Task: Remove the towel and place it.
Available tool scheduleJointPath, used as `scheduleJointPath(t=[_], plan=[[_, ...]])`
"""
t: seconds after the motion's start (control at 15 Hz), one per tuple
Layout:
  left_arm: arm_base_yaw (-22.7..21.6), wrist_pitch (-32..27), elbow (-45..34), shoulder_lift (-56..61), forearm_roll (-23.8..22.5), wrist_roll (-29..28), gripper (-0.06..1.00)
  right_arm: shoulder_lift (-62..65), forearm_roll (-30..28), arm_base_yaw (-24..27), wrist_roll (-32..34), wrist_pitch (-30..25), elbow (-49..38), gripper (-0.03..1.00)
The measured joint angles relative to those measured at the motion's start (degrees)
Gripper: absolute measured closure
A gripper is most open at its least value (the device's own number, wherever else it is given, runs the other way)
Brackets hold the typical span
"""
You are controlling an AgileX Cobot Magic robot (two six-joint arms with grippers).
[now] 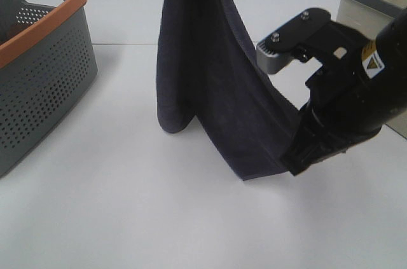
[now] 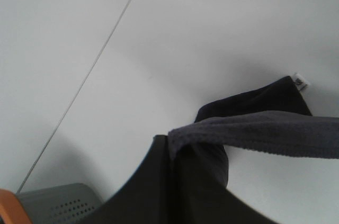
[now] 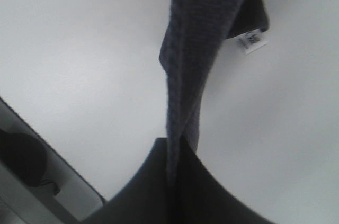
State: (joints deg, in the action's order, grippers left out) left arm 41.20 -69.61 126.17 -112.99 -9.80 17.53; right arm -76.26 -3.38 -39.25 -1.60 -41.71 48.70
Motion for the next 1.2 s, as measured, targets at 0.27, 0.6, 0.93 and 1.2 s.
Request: scheduleJointPath(t=[0.27,0.6,0.93,1.2], plan=[[0.0,-0.06,0.0,0.0,-4.87,-11.06,0.94,-0.06,-19.14,0.0,7.96,-0.57,6.65,0.97],[-0.06,10.89,0.0,0.0,-11.92,-18.16,0.94,-0.23,-45.89,0.0,16.79,10.03,8.02,0.97],[-5.73,17.82,0.0,-0.23,-15.13,-22.35,0.94,-7.56,-59.3,5.73,29.56,16.67,16.21,0.97],[-10.66,27.62,0.0,-3.09,-13.69,-24.52,0.94,-16.67,-58.61,11.8,29.85,24.41,27.9,0.97]])
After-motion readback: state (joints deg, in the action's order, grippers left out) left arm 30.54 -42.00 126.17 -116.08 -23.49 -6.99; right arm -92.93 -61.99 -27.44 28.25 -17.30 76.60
